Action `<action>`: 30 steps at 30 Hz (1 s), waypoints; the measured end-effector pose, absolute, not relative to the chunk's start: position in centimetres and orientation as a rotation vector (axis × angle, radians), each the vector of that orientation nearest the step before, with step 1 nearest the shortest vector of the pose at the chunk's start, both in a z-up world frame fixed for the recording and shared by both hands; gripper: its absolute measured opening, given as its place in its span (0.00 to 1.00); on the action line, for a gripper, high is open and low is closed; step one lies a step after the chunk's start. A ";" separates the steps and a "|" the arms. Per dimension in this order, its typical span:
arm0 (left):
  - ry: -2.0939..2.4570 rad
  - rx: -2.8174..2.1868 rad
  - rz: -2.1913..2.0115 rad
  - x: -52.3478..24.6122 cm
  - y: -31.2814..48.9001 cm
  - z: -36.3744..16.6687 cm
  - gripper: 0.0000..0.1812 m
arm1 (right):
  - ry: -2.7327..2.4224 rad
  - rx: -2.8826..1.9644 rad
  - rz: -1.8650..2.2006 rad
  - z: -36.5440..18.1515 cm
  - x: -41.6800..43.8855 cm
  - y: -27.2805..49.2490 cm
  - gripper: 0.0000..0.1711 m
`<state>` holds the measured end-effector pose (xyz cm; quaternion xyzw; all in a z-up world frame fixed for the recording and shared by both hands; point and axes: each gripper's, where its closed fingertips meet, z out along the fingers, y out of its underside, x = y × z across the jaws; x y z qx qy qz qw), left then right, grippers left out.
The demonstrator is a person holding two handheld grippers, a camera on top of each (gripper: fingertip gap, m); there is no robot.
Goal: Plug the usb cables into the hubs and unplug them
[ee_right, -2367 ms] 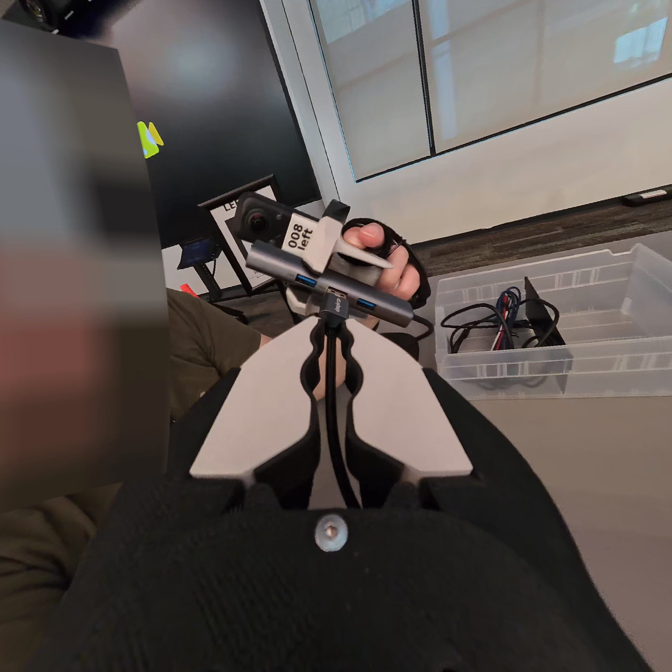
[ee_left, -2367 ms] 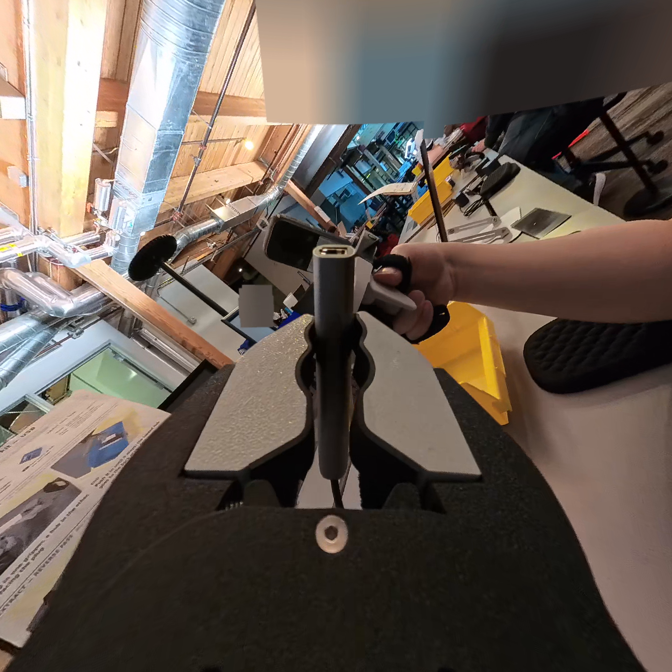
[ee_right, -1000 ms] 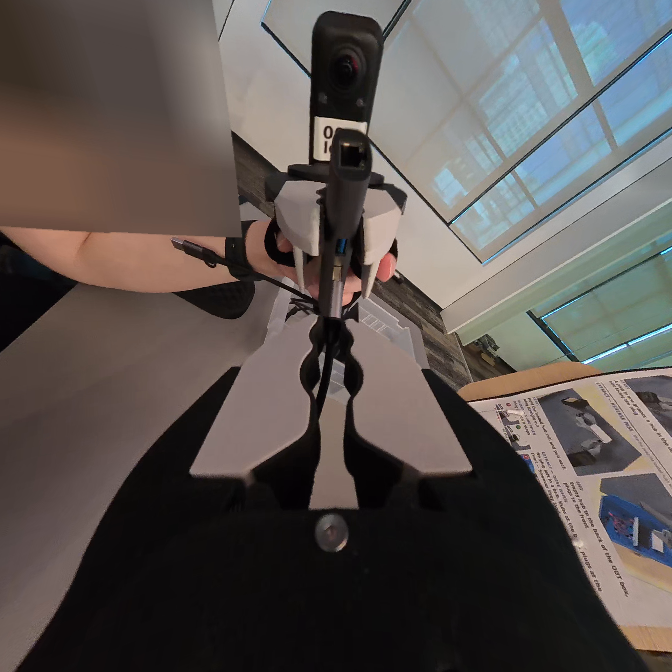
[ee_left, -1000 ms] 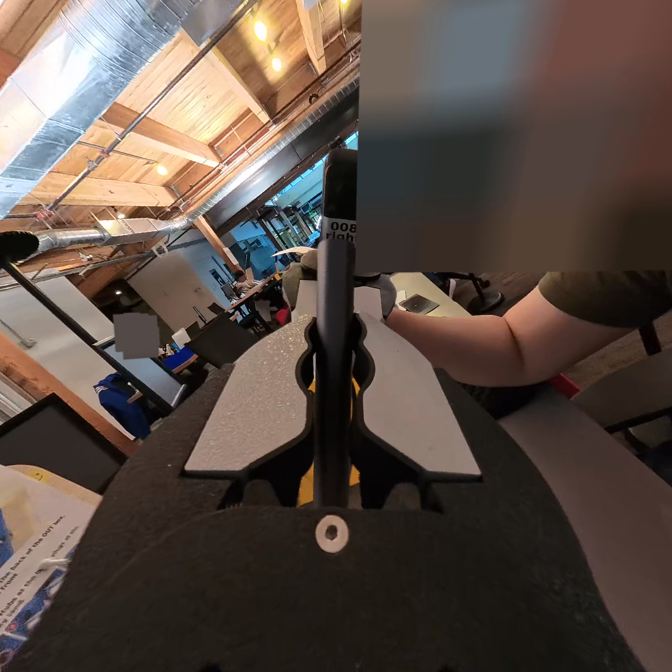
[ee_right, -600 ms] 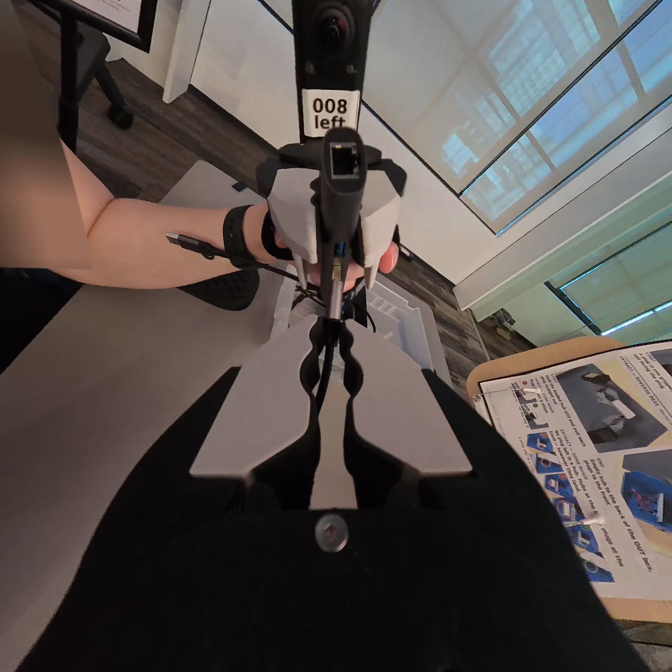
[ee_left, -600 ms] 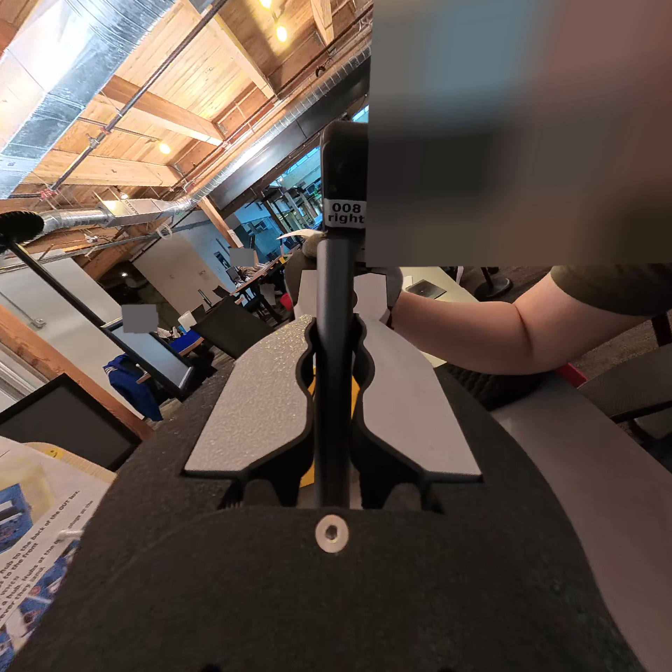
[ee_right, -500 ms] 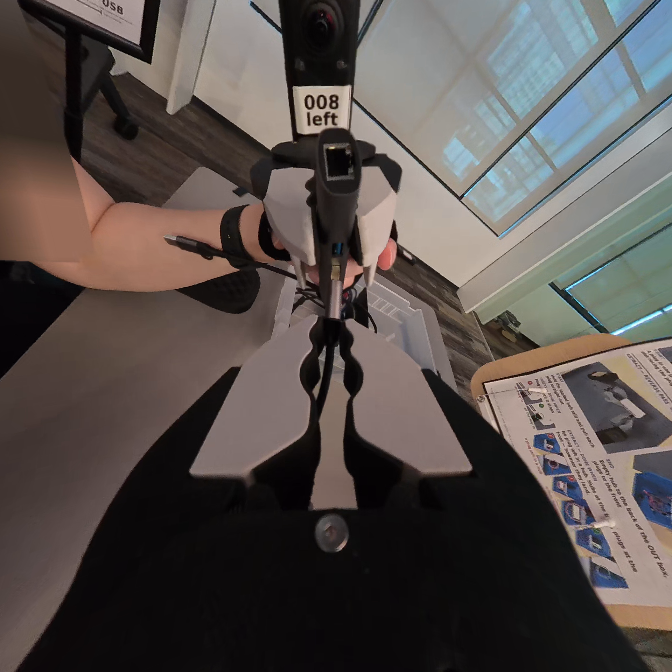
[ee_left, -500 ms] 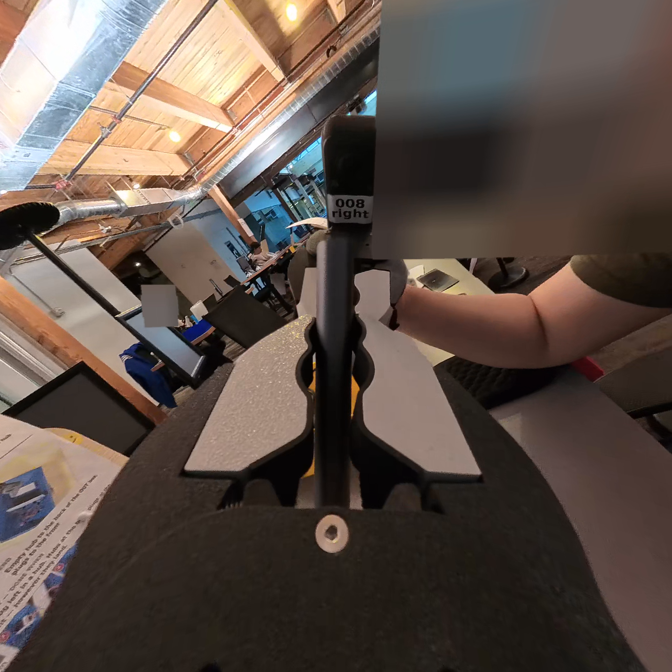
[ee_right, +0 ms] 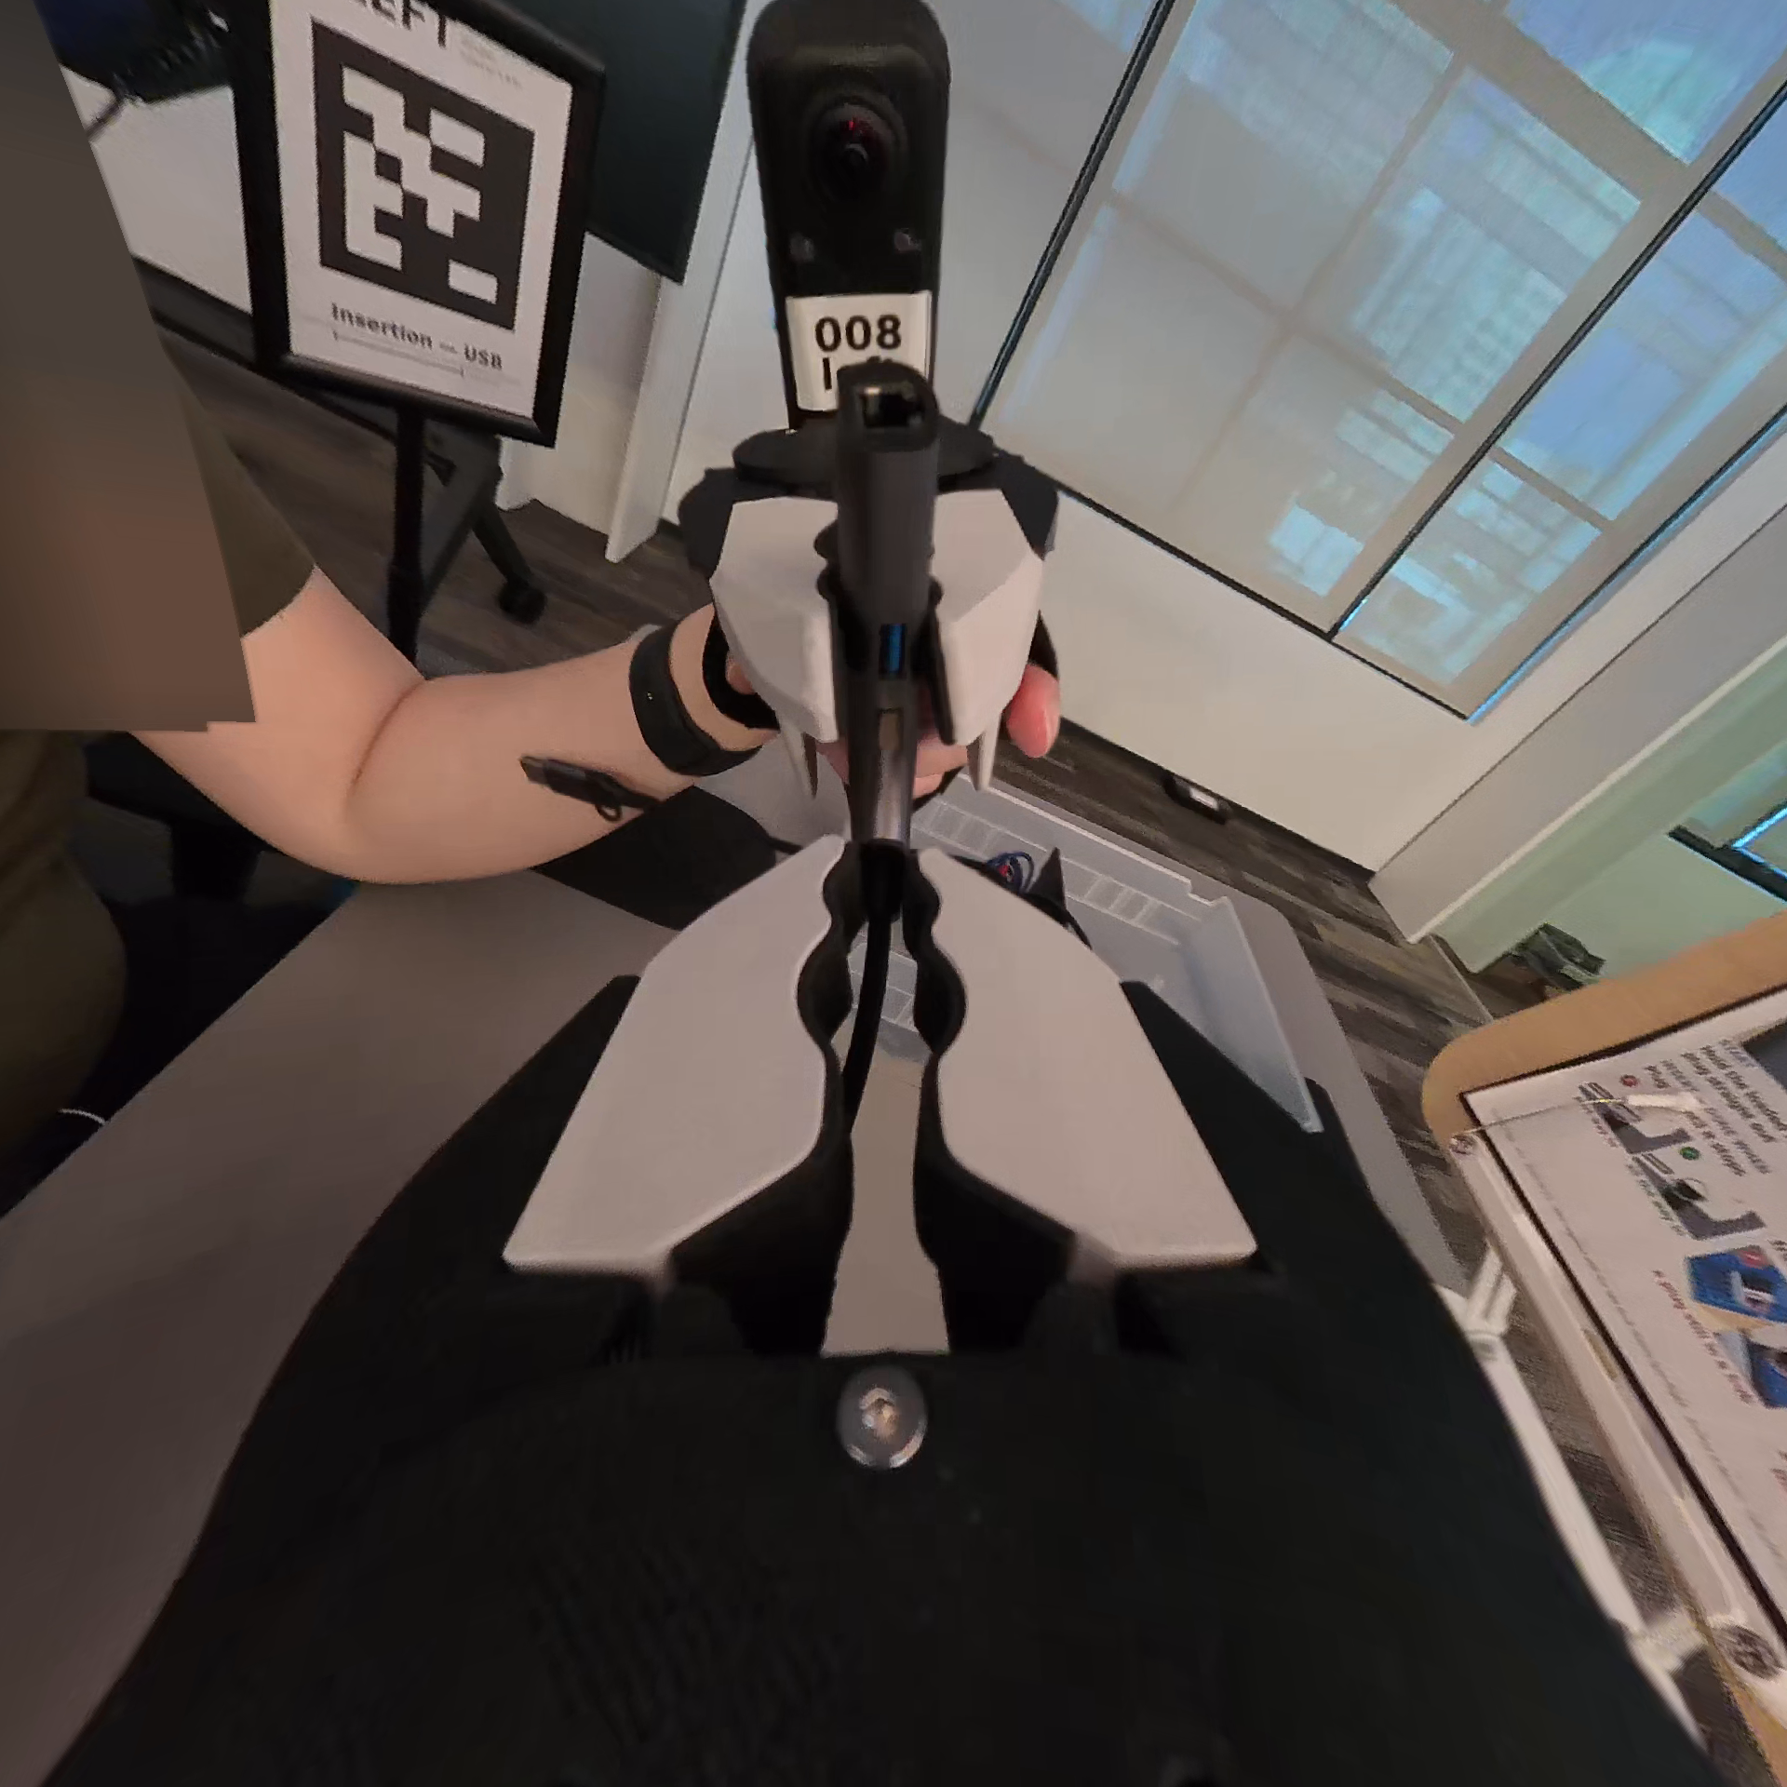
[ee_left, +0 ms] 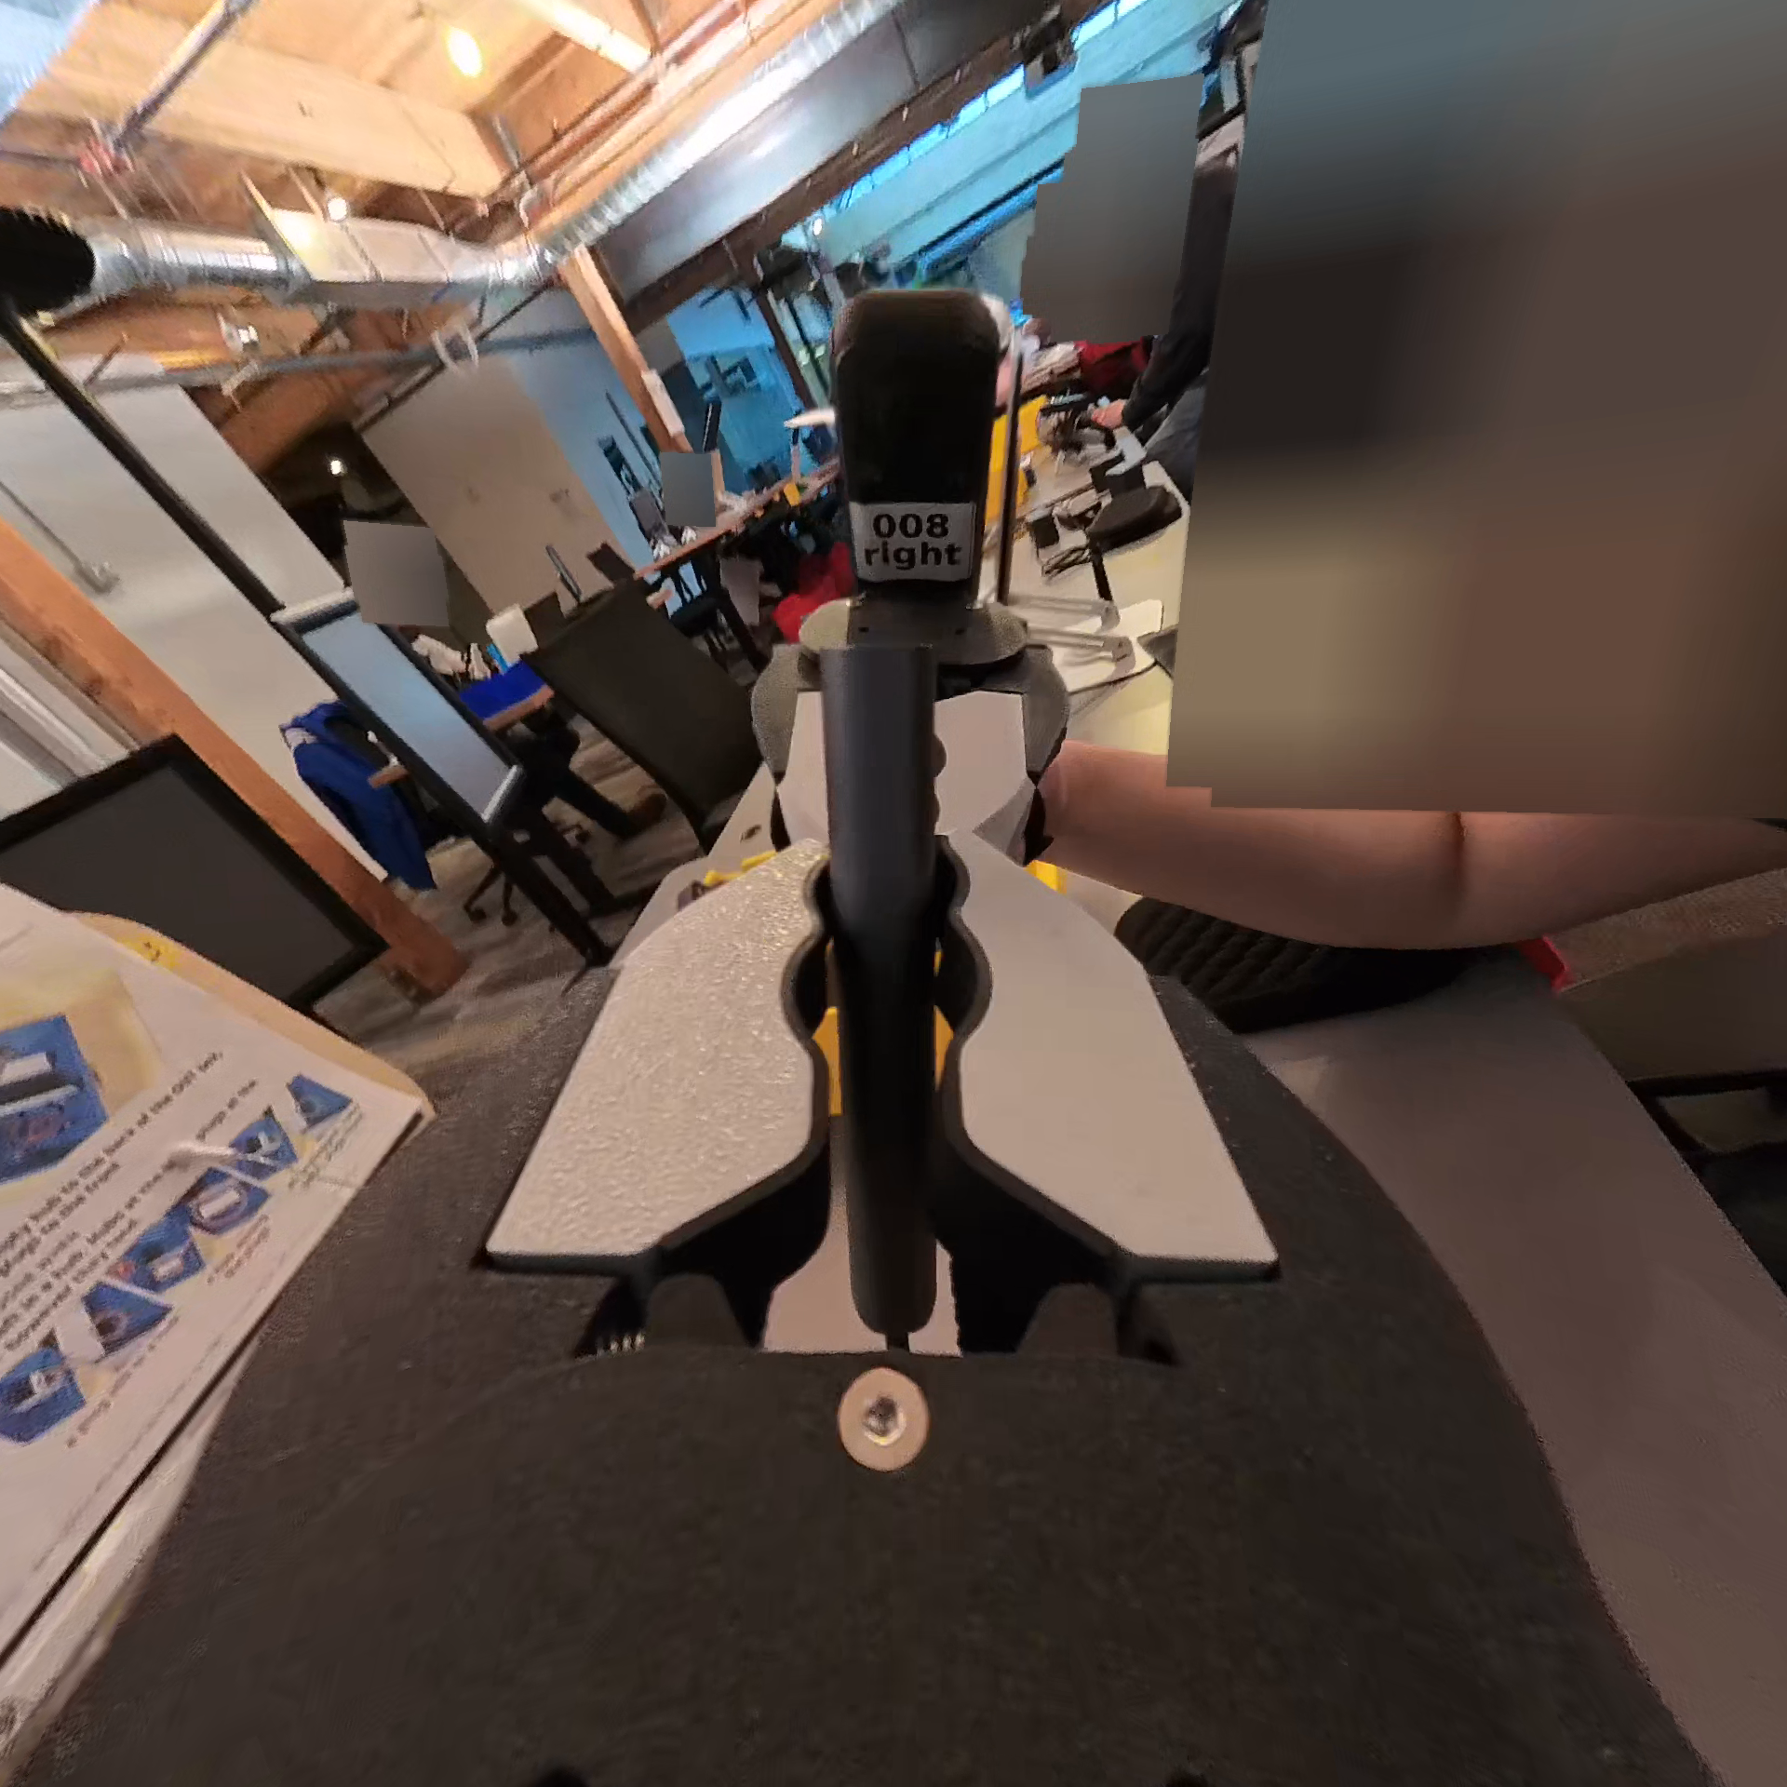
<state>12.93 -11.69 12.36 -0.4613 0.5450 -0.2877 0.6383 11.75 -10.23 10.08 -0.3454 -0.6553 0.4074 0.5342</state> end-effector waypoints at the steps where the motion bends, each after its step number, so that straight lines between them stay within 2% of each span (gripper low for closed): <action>1: 1.249 -1.078 -0.646 13.0 -11.5 12.1 0.09 | -1.563 -0.830 0.990 9.8 11.7 -10.0 0.05; 26: 1.376 -1.162 -0.392 13.9 -10.9 9.2 0.12 | -1.623 -0.660 0.731 9.6 12.6 -10.7 0.05; 30: 1.359 -1.167 -0.415 13.8 -10.9 9.5 0.16 | -1.621 -0.653 0.747 9.5 12.4 -10.8 0.05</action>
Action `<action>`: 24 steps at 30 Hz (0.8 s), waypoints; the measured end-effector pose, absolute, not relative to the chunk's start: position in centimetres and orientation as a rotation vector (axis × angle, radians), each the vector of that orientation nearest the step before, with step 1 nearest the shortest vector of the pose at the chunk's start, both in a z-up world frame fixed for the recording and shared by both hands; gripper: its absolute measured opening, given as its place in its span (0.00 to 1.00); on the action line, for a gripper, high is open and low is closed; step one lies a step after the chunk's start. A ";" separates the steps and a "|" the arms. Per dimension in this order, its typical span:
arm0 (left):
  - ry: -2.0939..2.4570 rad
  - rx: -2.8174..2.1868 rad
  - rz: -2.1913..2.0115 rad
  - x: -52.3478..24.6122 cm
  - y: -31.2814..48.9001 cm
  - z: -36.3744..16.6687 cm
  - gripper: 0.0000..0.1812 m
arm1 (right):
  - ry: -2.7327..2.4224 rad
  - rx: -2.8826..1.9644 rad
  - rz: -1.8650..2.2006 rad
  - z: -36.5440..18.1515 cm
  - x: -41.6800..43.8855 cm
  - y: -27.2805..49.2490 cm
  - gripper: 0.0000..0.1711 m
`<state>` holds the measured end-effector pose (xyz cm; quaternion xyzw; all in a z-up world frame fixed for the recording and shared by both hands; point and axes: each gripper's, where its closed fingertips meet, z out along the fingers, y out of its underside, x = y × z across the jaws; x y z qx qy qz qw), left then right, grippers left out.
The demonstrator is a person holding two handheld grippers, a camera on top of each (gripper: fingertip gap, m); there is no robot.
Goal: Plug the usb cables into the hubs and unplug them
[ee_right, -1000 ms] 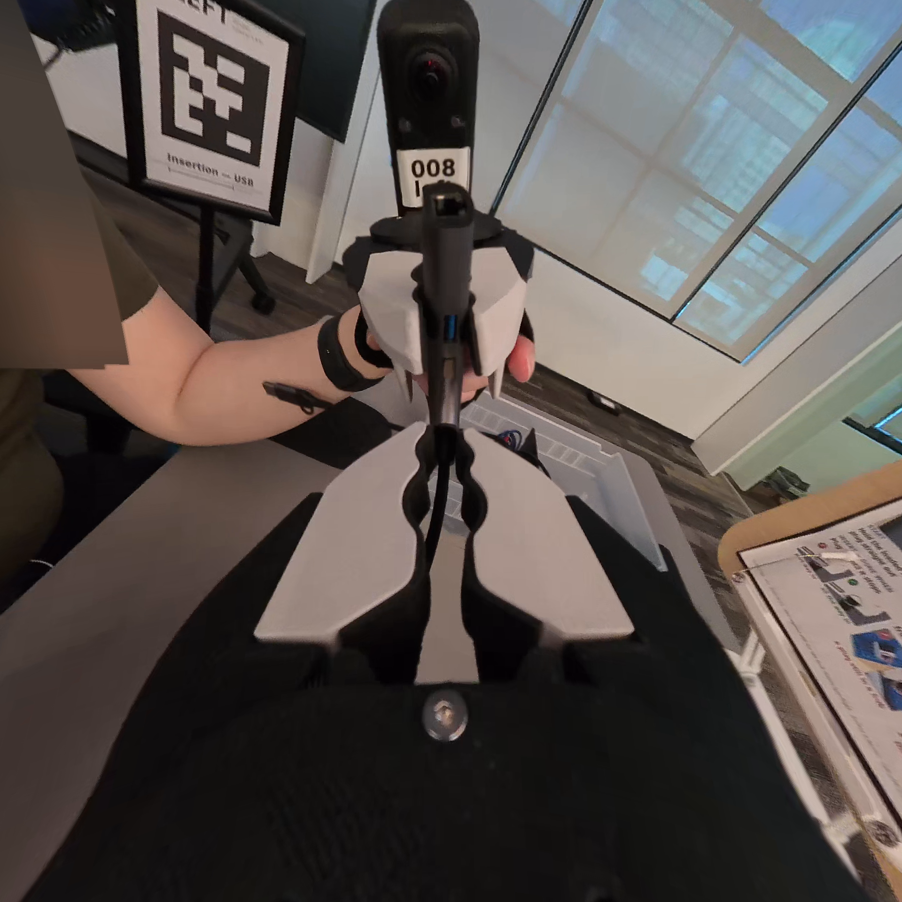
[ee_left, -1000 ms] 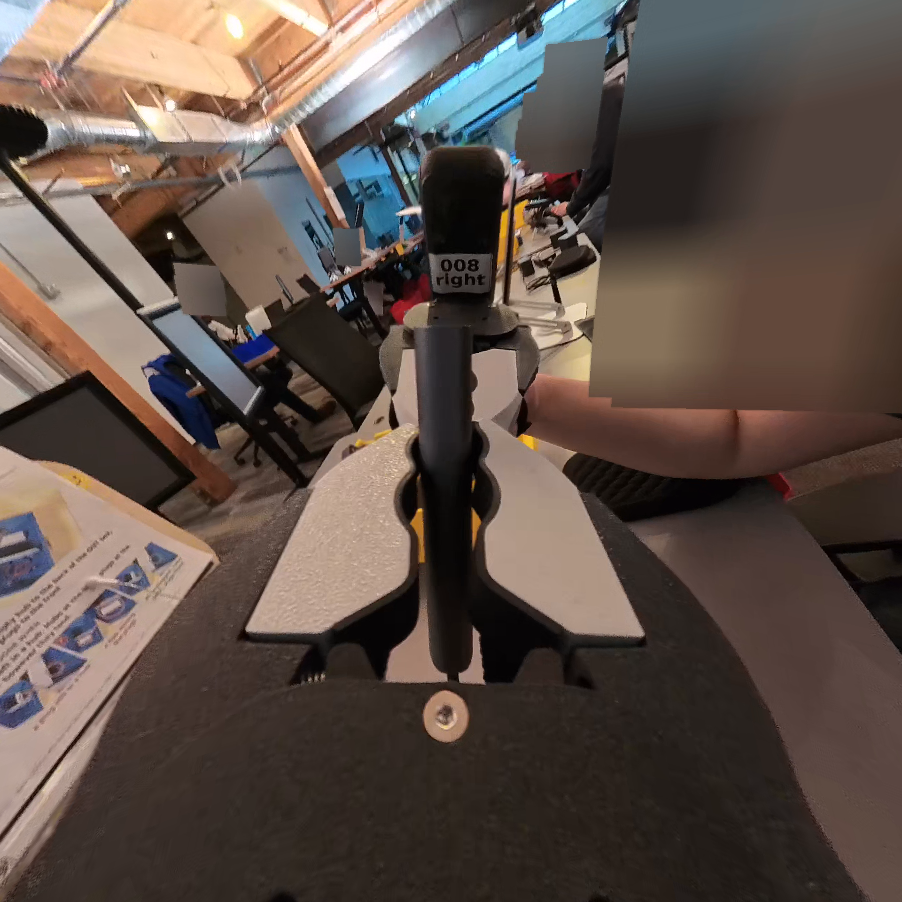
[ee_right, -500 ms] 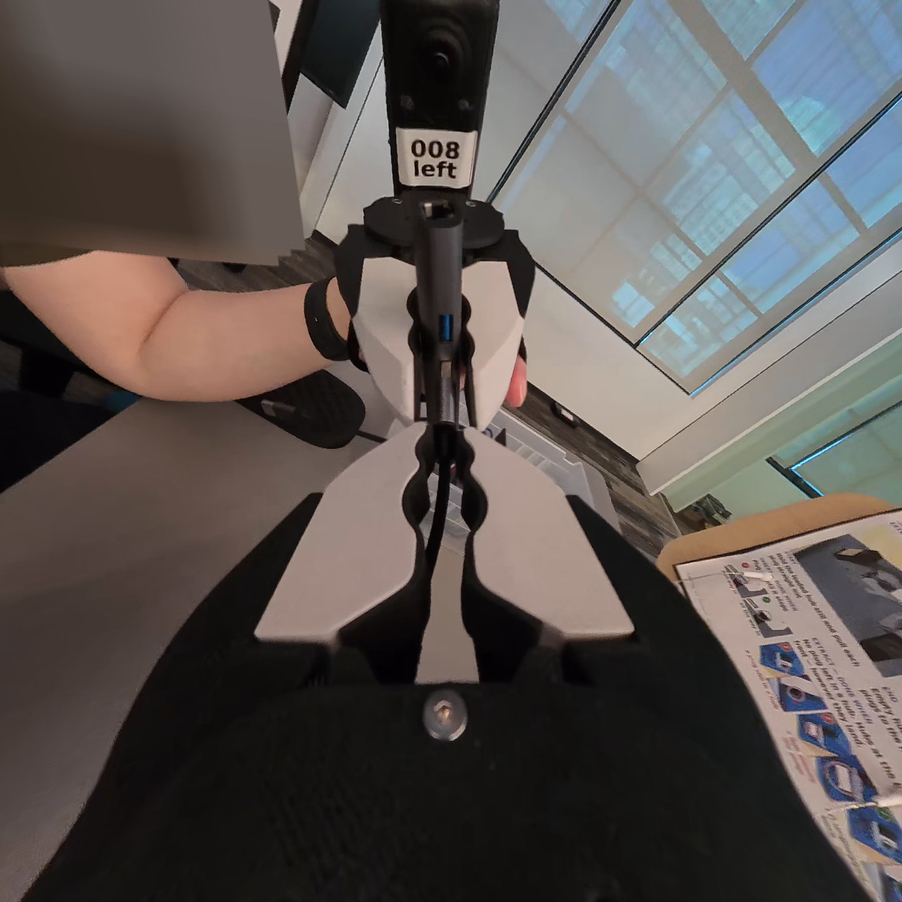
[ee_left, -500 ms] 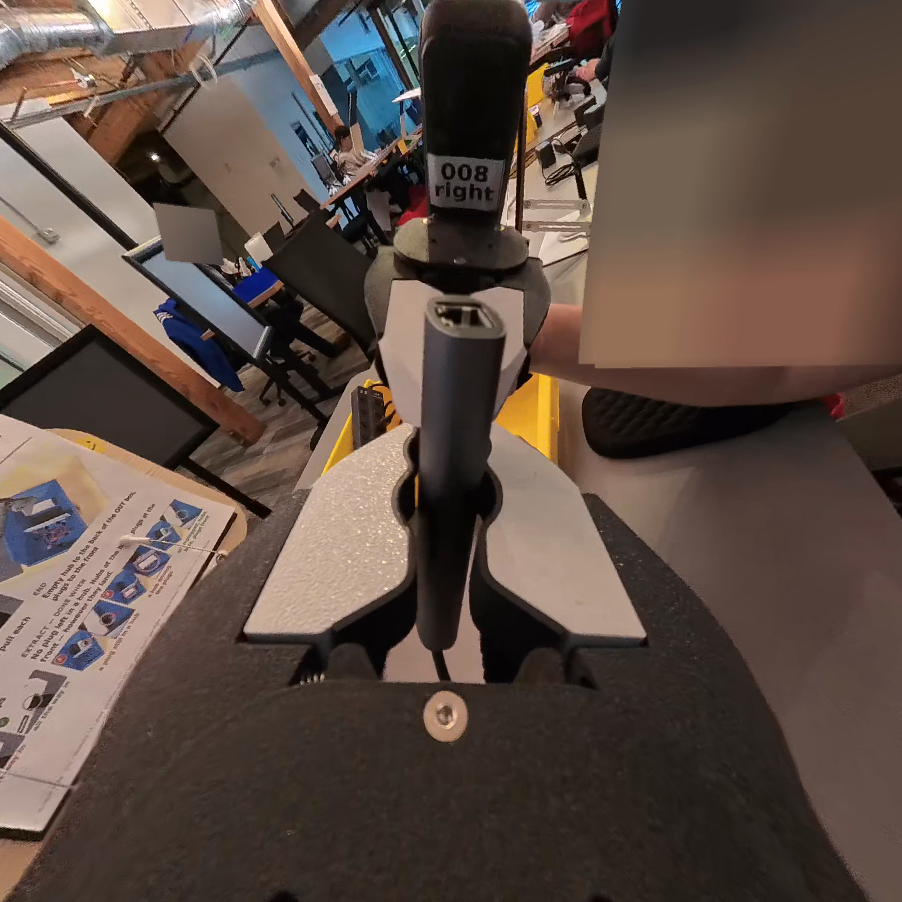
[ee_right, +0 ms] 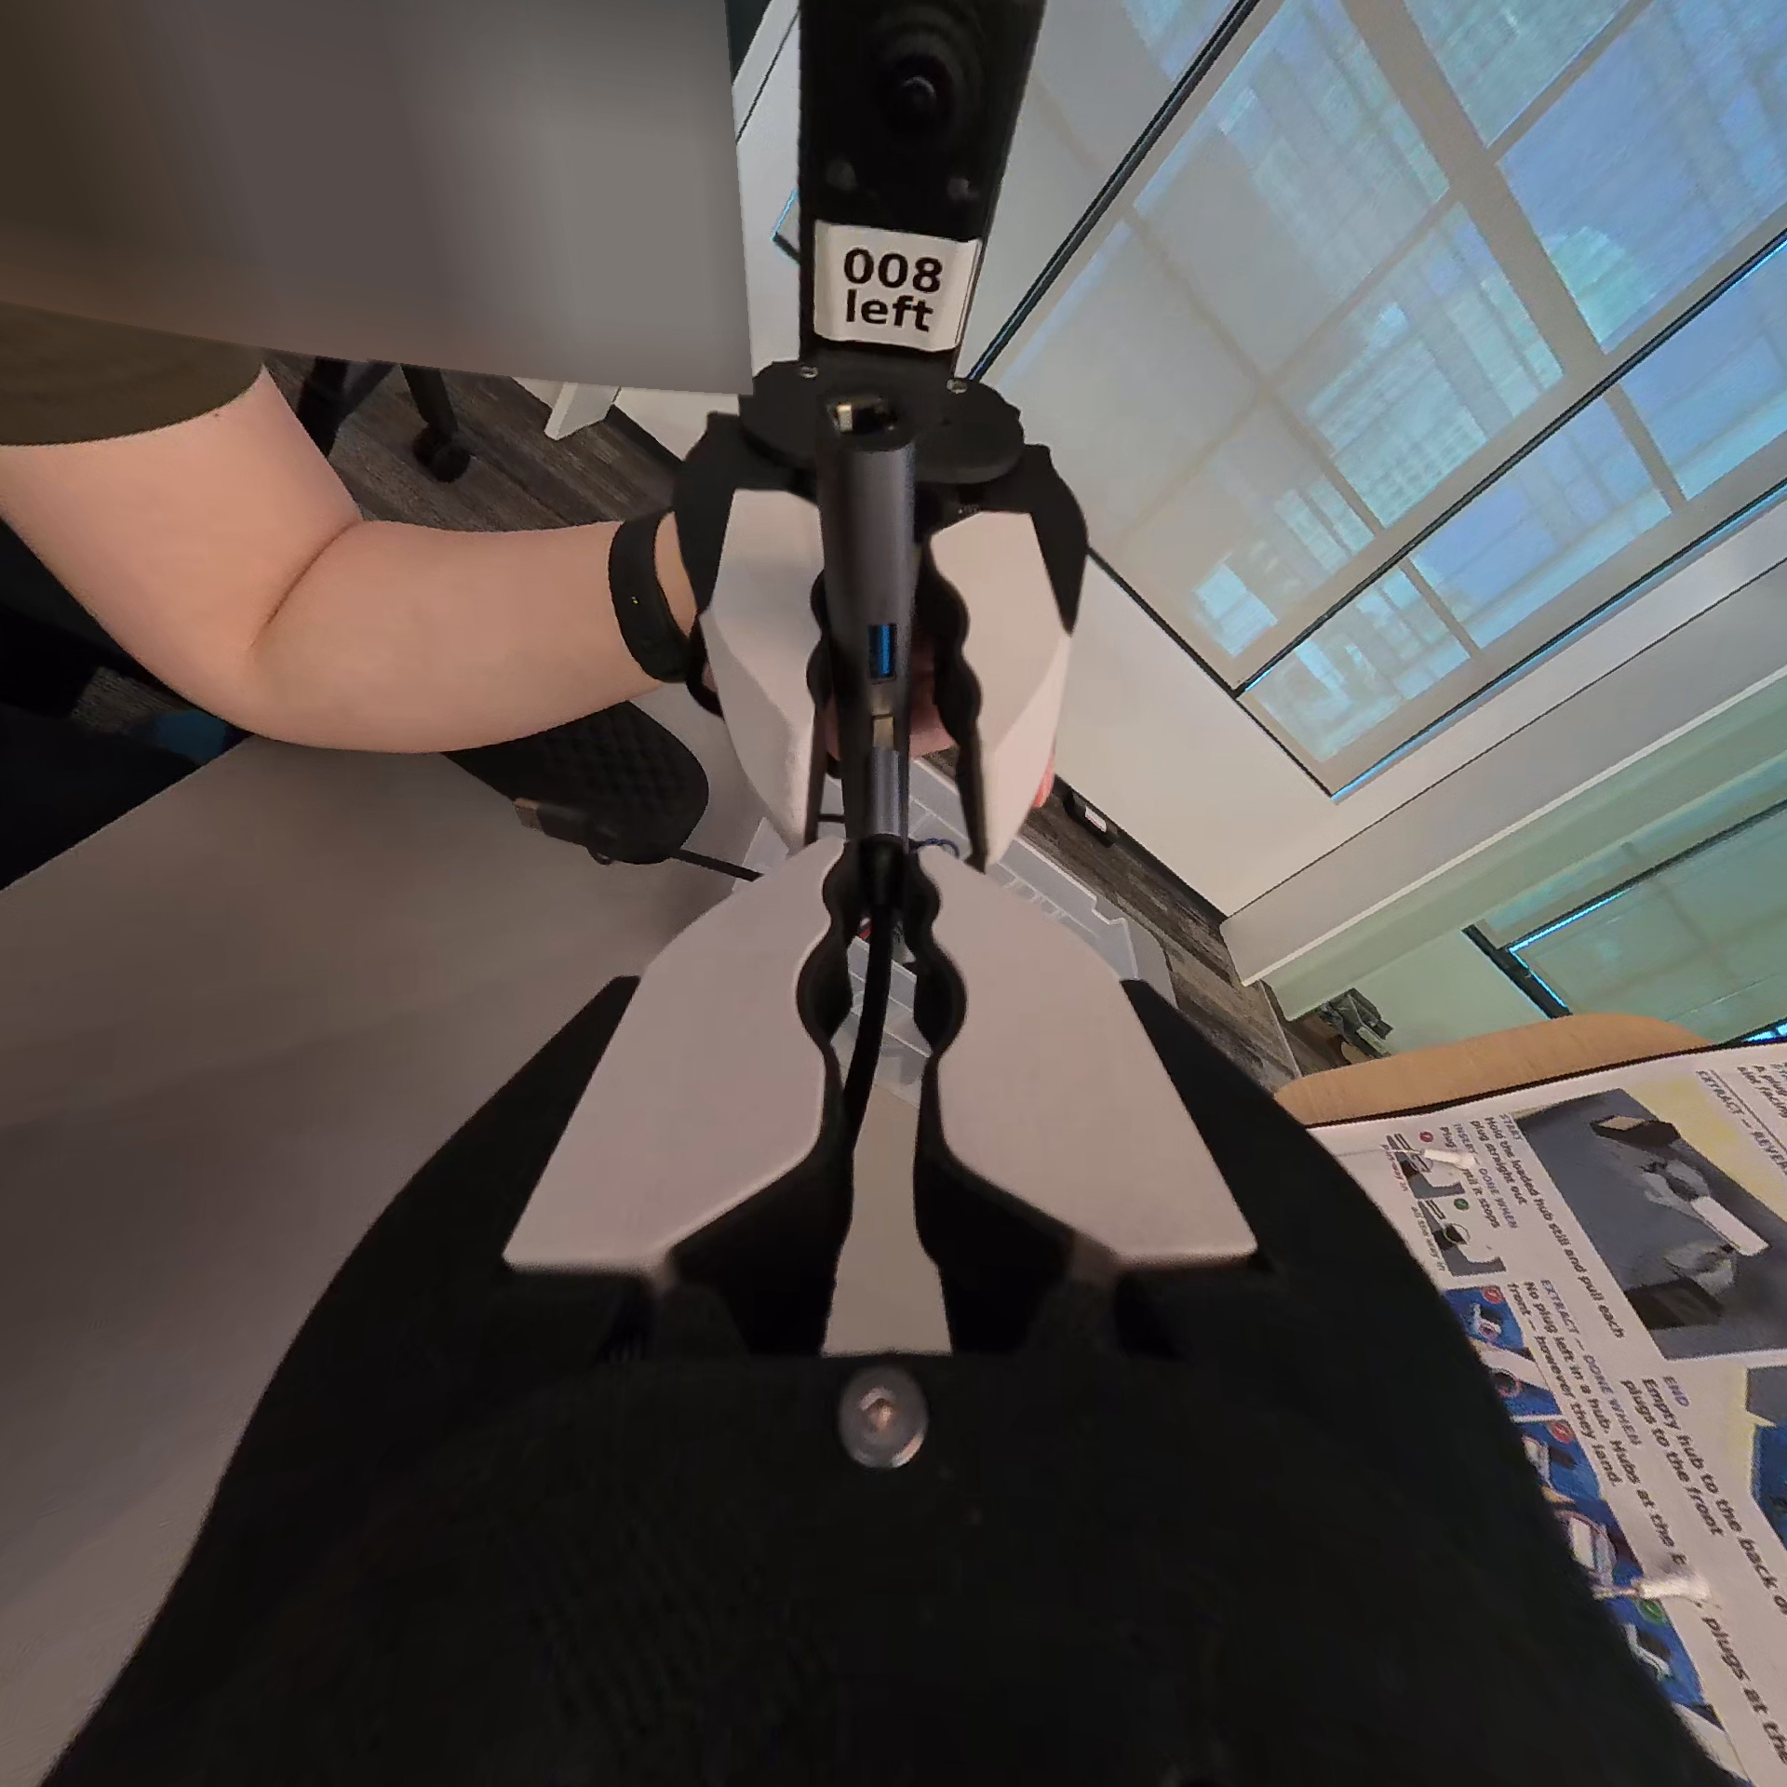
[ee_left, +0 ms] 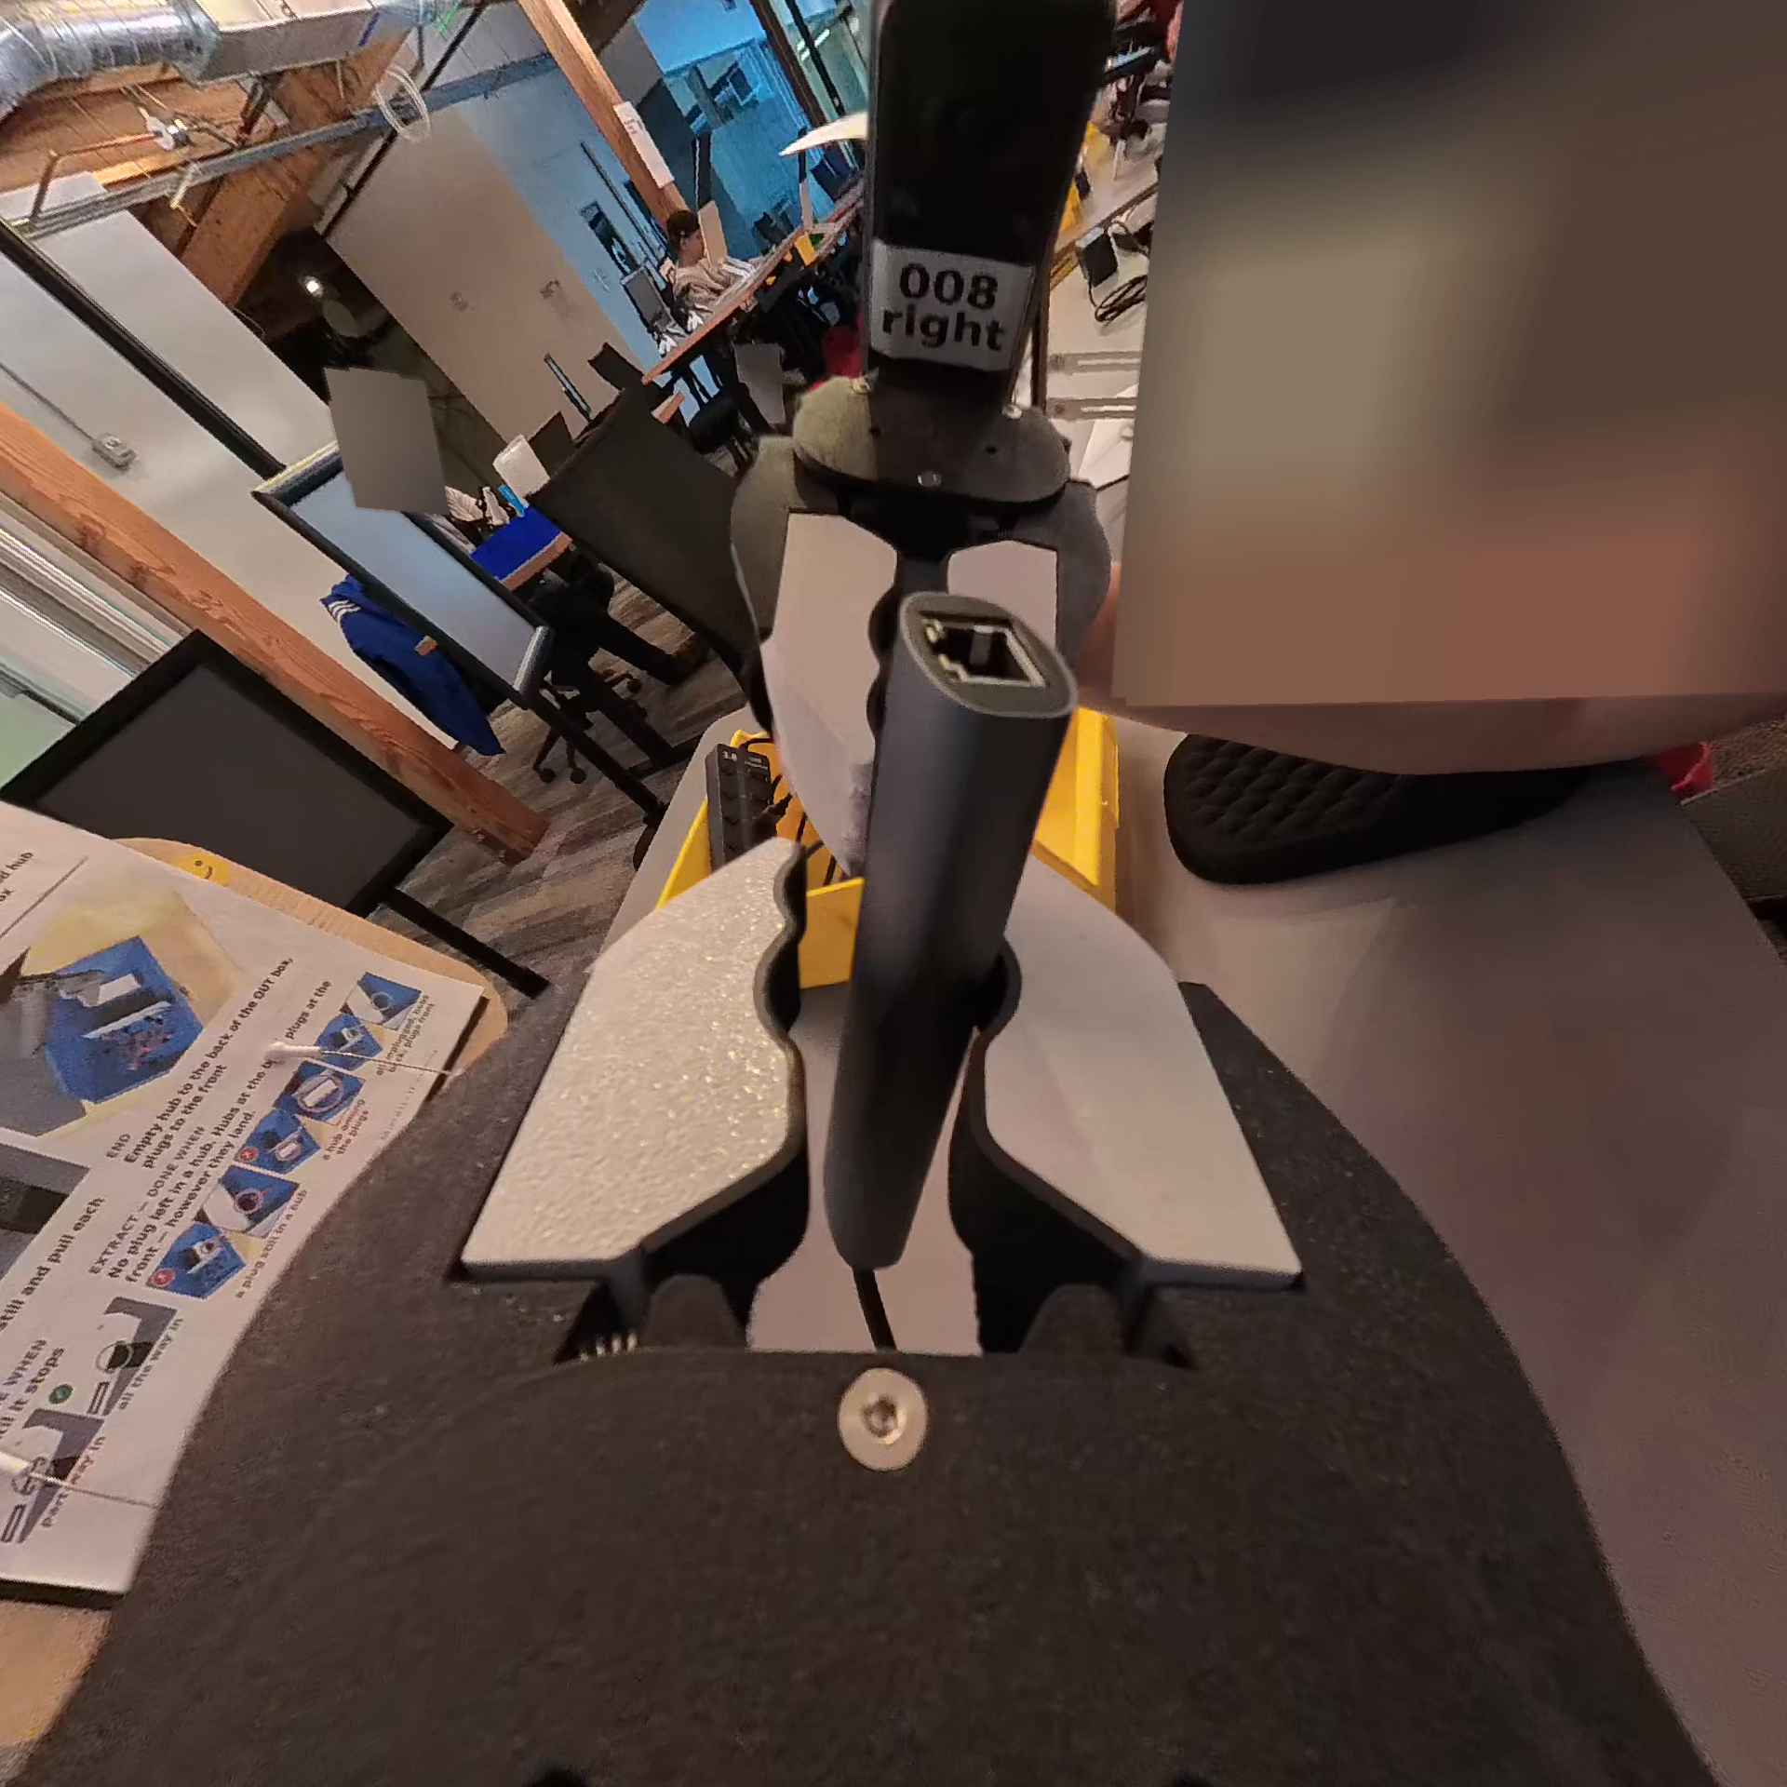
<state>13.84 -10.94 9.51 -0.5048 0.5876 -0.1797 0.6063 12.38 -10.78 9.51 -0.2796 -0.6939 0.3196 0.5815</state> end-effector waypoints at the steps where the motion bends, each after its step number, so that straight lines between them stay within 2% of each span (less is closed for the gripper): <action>1: 1.350 -1.161 -0.424 13.8 -11.0 9.7 0.18 | -1.620 -0.651 0.743 9.5 12.3 -10.8 0.05; 6: 1.353 -1.138 -0.406 13.6 -11.3 10.0 0.24 | -1.607 -0.628 0.729 9.9 12.3 -11.1 0.05; 13: 1.335 -1.119 -0.343 12.8 -11.3 10.5 0.26 | -1.568 -0.621 0.701 11.0 13.4 -10.8 0.05; 24: 1.307 -1.102 -0.203 11.8 -10.9 11.2 0.18 | -1.574 -0.652 0.634 11.0 13.9 -10.1 0.05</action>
